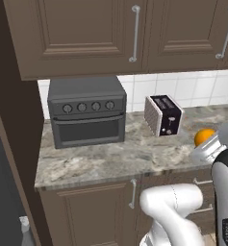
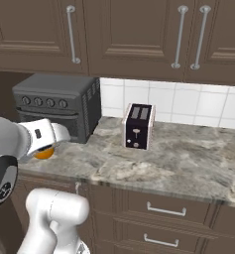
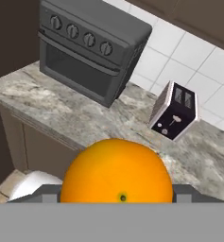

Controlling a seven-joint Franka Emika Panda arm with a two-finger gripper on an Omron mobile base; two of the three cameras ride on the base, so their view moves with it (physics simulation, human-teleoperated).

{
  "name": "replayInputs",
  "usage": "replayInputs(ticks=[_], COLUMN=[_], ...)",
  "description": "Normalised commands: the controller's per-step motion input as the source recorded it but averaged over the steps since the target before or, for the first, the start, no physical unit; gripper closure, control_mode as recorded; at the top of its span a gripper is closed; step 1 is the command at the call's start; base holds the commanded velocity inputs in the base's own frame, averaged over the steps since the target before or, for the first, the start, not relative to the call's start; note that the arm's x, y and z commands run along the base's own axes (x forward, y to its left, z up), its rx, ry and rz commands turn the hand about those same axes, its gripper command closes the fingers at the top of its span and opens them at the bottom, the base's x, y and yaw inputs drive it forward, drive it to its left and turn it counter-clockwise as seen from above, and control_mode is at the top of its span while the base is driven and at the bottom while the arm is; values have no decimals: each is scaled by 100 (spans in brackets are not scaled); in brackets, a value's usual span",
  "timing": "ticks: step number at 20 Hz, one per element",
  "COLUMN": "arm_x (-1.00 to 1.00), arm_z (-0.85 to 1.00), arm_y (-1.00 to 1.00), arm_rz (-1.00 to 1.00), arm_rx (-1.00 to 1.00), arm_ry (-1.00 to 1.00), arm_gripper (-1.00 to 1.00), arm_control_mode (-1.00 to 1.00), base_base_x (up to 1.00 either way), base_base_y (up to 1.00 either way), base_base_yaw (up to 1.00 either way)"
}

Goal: Place the liquor and beer on the top shelf of the fridge to keep them out of children's reach, and place the orange on lower shelves for easy access.

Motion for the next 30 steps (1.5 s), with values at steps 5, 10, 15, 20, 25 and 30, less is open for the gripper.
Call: replayInputs(ticks=[5, 10, 15, 20, 25, 30], arm_x=[0, 0, 0, 0, 0, 0], arm_z=[0, 0, 0, 0, 0, 0], arm_y=[0, 0, 0, 0, 0, 0], arm_rz=[0, 0, 0, 0, 0, 0], arm_rx=[0, 0, 0, 0, 0, 0], arm_ry=[0, 0, 0, 0, 0, 0], arm_gripper=[100, 100, 100, 100, 100, 100], arm_control_mode=[100, 100, 100, 100, 100, 100], base_base_x=[-100, -100, -95, -58, -9, 0], base_base_y=[0, 0, 24, 61, 96, 100], base_base_yaw=[6, 9, 13, 14, 8, 2])
